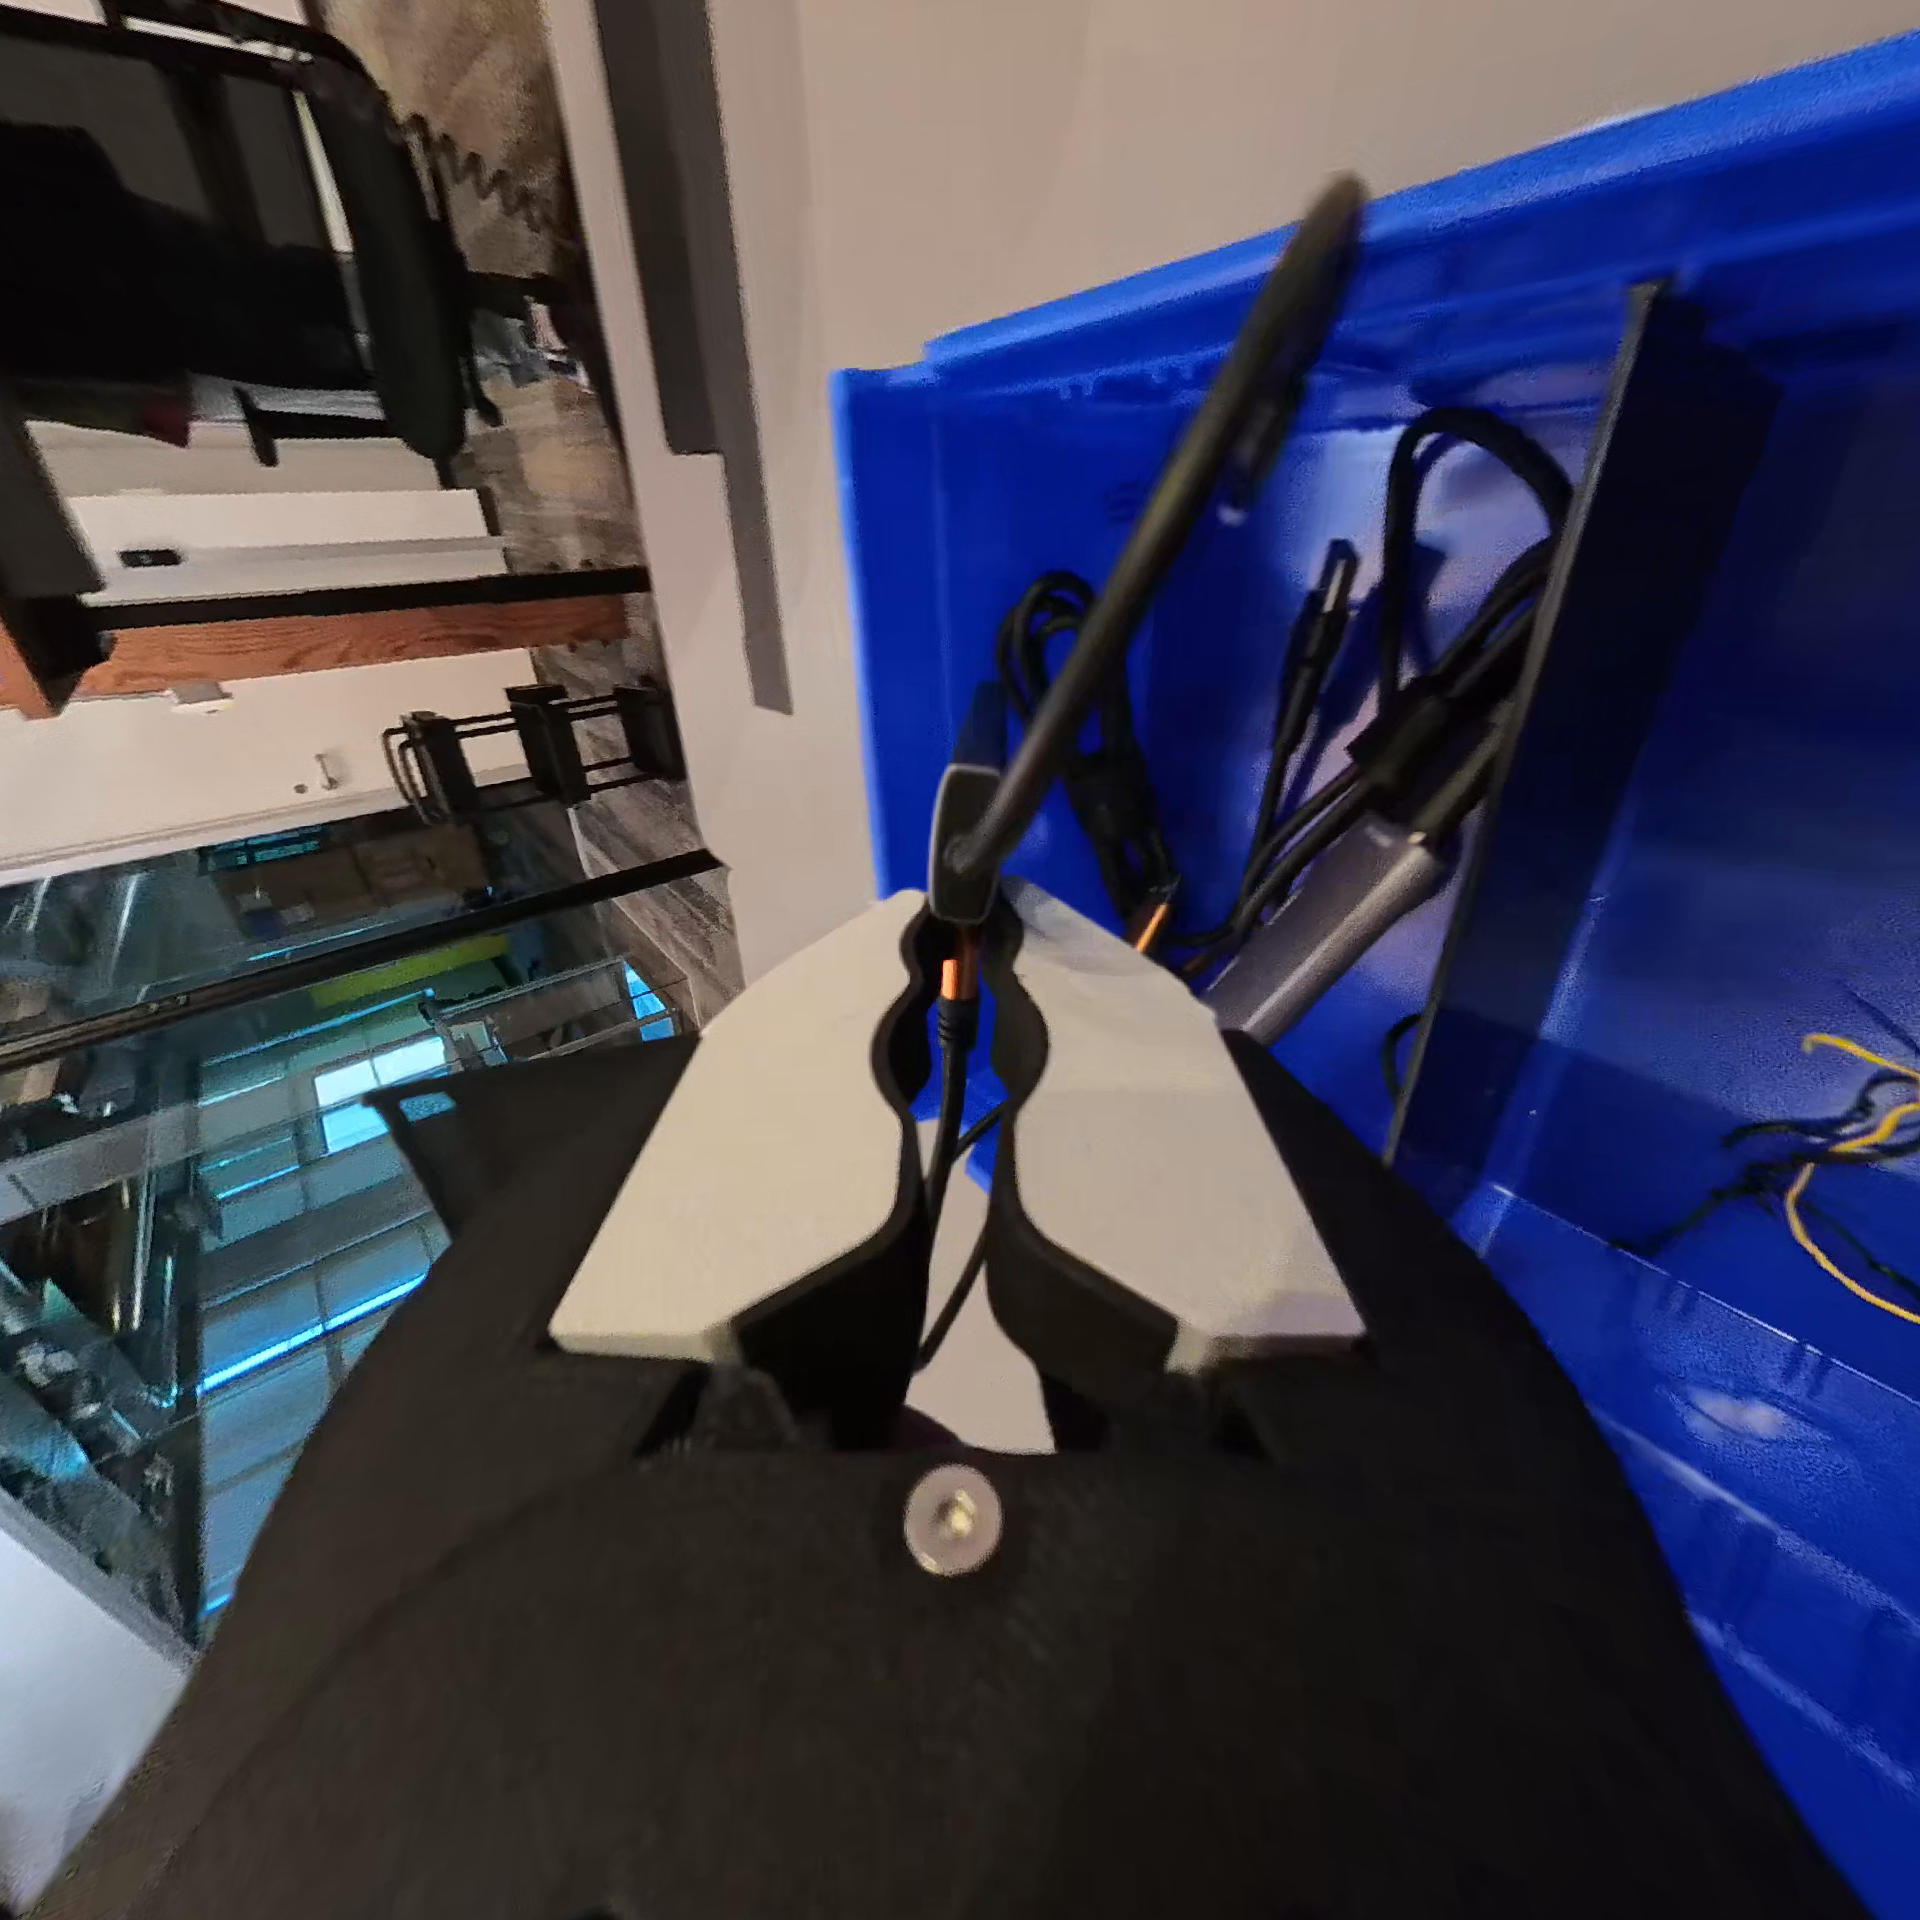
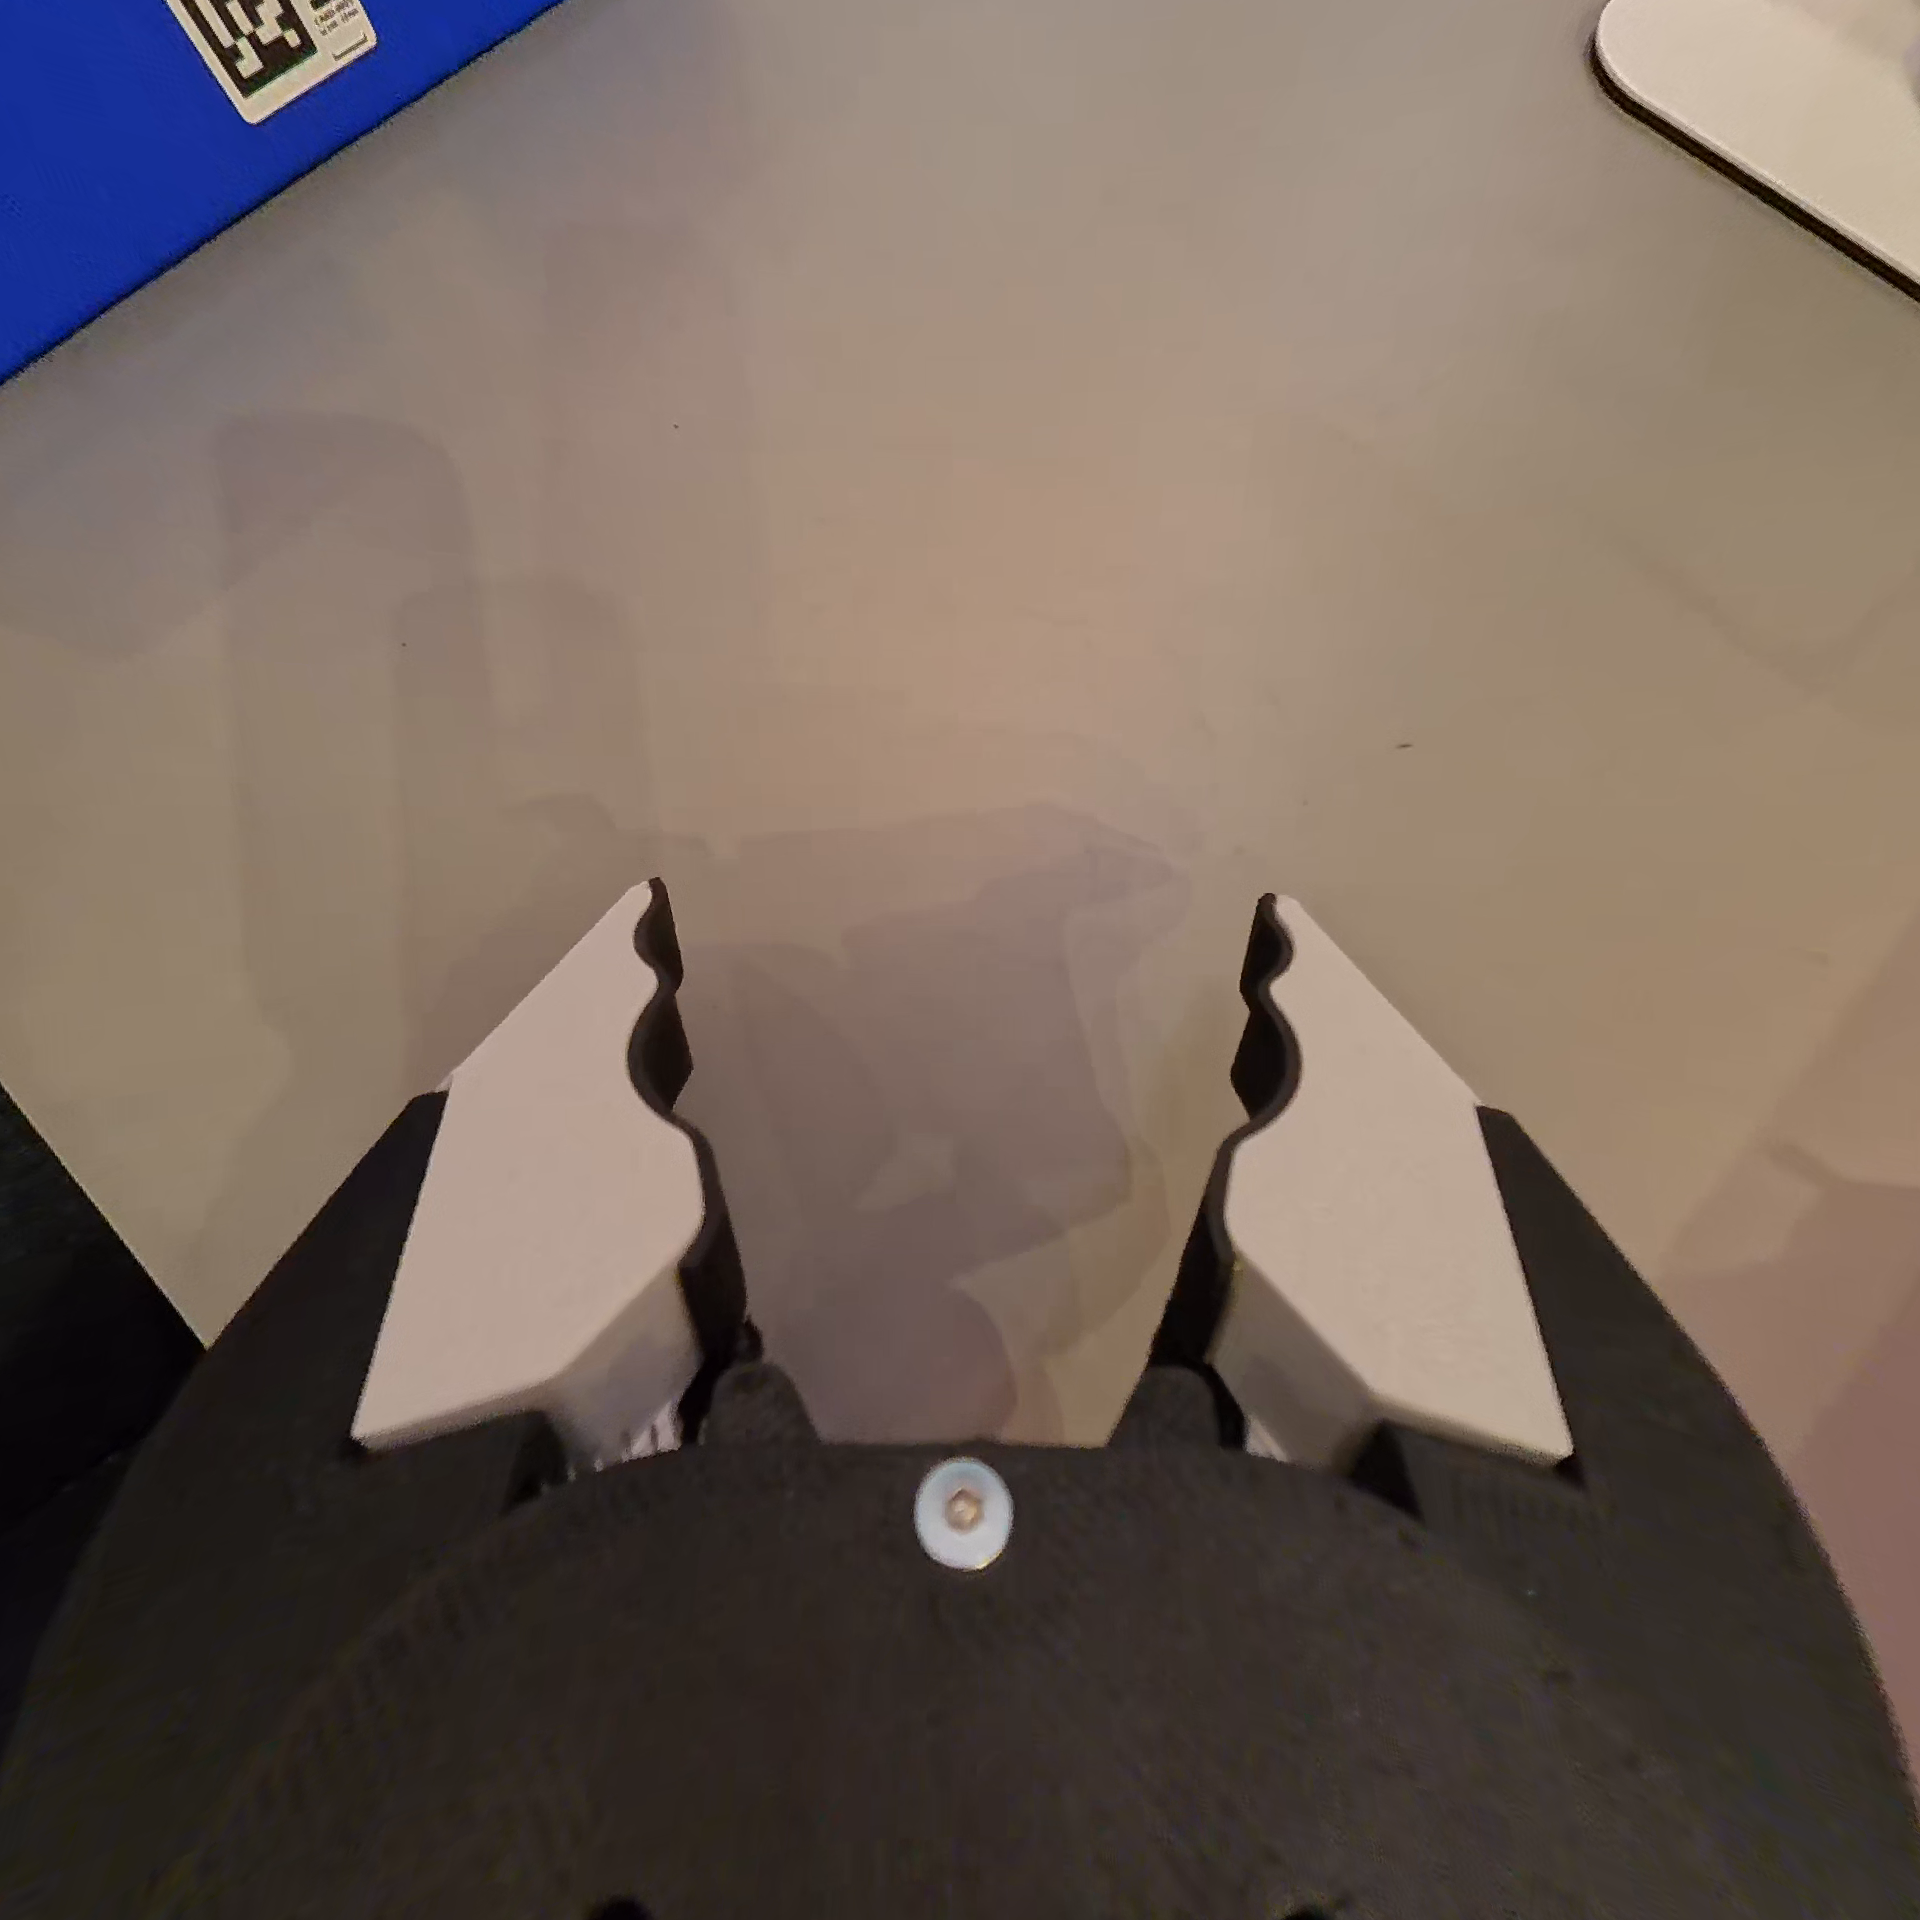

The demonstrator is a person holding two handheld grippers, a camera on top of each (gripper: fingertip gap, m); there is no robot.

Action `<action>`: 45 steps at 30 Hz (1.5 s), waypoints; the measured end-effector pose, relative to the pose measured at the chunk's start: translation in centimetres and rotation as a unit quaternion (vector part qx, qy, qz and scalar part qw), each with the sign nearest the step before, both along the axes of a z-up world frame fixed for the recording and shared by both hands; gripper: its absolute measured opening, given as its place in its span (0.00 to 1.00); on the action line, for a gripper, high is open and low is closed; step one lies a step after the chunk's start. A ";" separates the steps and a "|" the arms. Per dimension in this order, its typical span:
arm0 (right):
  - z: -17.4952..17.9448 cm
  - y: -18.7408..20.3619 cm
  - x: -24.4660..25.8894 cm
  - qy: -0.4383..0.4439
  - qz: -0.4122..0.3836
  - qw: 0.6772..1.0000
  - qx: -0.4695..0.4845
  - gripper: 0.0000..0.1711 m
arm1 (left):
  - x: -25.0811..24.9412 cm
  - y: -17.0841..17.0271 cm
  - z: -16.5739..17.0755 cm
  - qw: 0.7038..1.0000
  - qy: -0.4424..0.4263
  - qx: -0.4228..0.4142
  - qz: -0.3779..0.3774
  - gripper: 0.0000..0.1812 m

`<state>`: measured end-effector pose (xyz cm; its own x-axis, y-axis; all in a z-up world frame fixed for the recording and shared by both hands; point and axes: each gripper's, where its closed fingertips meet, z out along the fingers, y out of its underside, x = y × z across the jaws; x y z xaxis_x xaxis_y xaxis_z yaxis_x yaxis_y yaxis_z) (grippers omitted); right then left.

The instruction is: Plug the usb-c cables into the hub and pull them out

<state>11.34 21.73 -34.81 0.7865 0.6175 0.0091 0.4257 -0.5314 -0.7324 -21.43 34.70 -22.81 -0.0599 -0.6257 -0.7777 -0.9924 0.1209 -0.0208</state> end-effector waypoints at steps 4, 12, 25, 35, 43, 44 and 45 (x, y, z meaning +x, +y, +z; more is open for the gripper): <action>0.1 0.0 0.1 0.003 -0.002 1.000 0.000 0.62 | -0.6 -0.3 3.3 0.999 -0.026 0.021 0.006 0.04; 0.3 0.0 0.0 0.003 -0.001 1.000 0.002 0.62 | -1.9 -0.2 11.4 0.988 -0.116 0.099 0.035 0.04; 1.1 0.3 0.0 0.013 -0.007 1.000 0.012 0.62 | -3.6 1.3 24.1 0.927 -0.143 0.331 0.107 0.03; 8.1 0.6 -0.5 0.177 -0.008 0.981 0.082 0.55 | 12.7 -1.5 24.4 0.925 -0.130 0.355 -0.045 0.03; 15.2 0.0 2.8 0.350 -0.015 0.925 0.148 0.45 | 25.6 -3.1 18.6 0.923 -0.108 0.335 -0.155 0.03; 16.1 -0.1 3.4 0.365 -0.014 0.917 0.162 0.43 | 26.7 -3.2 17.8 0.923 -0.102 0.334 -0.160 0.04; 16.8 -0.2 3.9 0.375 -0.013 0.911 0.173 0.42 | 27.8 -3.3 16.7 0.925 -0.097 0.327 -0.165 0.04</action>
